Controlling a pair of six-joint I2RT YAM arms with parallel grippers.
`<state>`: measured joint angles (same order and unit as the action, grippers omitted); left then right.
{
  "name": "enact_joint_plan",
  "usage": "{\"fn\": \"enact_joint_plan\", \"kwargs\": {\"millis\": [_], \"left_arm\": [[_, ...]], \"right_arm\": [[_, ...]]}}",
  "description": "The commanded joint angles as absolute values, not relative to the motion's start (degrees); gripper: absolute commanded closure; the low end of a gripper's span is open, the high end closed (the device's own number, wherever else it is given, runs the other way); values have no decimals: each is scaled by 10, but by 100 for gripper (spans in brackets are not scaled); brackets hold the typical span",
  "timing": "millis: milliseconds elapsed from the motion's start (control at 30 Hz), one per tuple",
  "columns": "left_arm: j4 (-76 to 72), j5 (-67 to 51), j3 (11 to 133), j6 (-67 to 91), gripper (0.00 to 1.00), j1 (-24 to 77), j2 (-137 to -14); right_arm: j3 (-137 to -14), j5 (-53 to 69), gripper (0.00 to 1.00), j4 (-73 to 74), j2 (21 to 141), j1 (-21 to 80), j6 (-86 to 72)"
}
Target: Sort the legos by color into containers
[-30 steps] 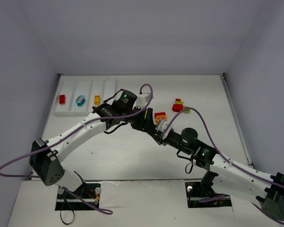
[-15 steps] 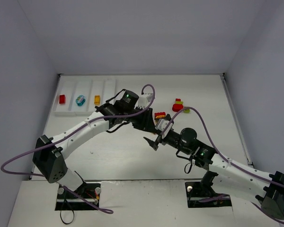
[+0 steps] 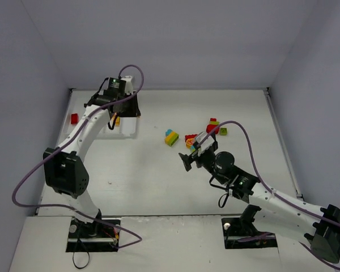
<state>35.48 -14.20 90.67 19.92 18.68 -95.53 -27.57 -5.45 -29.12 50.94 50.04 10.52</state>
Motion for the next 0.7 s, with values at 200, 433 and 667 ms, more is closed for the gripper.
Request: {"fn": "enact_joint_plan", "kwargs": {"millis": [200, 433, 667], "left_arm": [[338, 52, 1019, 137, 100, 87, -1112], [295, 65, 1098, 133, 99, 49, -1201], [243, 76, 1154, 121, 88, 37, -1270]], "right_arm": [[-340, -142, 0, -272, 570, 415, -63], [-349, -103, 0, -252, 605, 401, -76], [-346, -92, 0, -250, 622, 401, -77]]}}
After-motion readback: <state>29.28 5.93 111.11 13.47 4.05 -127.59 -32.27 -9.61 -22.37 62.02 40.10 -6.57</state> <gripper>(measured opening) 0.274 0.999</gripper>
